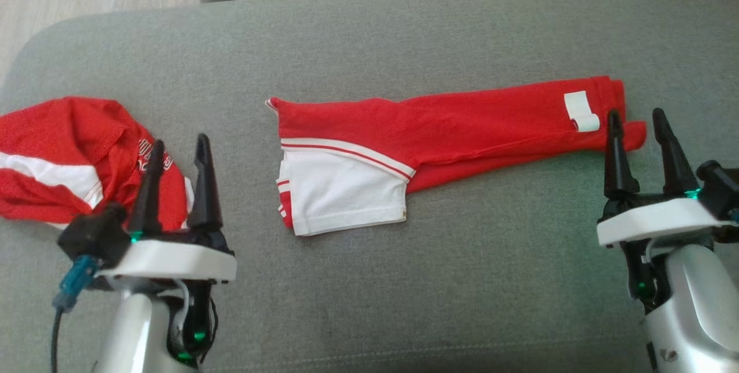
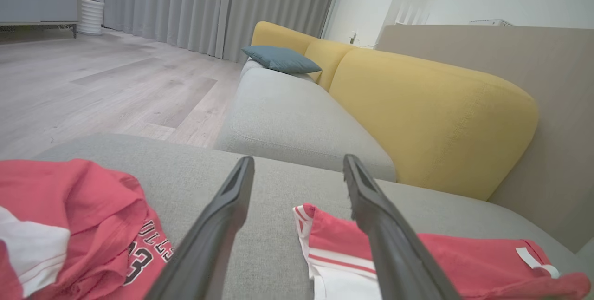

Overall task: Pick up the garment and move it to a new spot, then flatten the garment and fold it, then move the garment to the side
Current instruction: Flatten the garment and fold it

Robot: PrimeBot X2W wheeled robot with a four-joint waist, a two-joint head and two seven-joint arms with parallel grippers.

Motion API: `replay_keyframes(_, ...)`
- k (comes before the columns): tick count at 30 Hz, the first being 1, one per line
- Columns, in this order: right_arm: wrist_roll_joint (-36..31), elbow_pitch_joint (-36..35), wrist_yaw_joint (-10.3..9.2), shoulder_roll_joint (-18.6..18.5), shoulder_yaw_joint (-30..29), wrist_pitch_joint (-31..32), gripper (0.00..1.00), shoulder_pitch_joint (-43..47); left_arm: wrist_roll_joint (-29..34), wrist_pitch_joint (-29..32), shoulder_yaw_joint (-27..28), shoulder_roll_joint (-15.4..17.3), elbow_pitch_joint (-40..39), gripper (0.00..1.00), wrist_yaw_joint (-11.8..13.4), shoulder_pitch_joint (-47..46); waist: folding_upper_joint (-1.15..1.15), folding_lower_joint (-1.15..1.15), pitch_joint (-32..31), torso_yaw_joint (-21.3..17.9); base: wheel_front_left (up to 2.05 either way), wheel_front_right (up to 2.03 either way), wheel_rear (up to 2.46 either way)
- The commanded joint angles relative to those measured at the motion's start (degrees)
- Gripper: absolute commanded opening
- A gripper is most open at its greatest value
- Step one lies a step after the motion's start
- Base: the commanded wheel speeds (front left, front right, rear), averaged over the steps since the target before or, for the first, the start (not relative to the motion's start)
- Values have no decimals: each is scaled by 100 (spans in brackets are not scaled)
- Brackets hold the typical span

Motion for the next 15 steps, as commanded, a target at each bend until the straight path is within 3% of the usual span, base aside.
replay_keyframes(1, -126, -237, -4, 8, 63, -61, 100, -130, 118, -29, 263, 9, -131, 100, -103, -190, 0, 0, 37, 44, 0, 0, 0)
replay_keyframes(7, -332, 3, -4, 48, -283, 126, 100, -334, 314, -29, 298, -60, -10, 100, -325, -318, 0, 0, 301, 216, 0, 0, 0)
replay_keyframes(15, -620, 984, -4, 108, -1658, 1073, 100, -1203, 224, -29, 86, -68, 107, 100, -379, -591, 0, 0, 858, 544, 0, 0, 0)
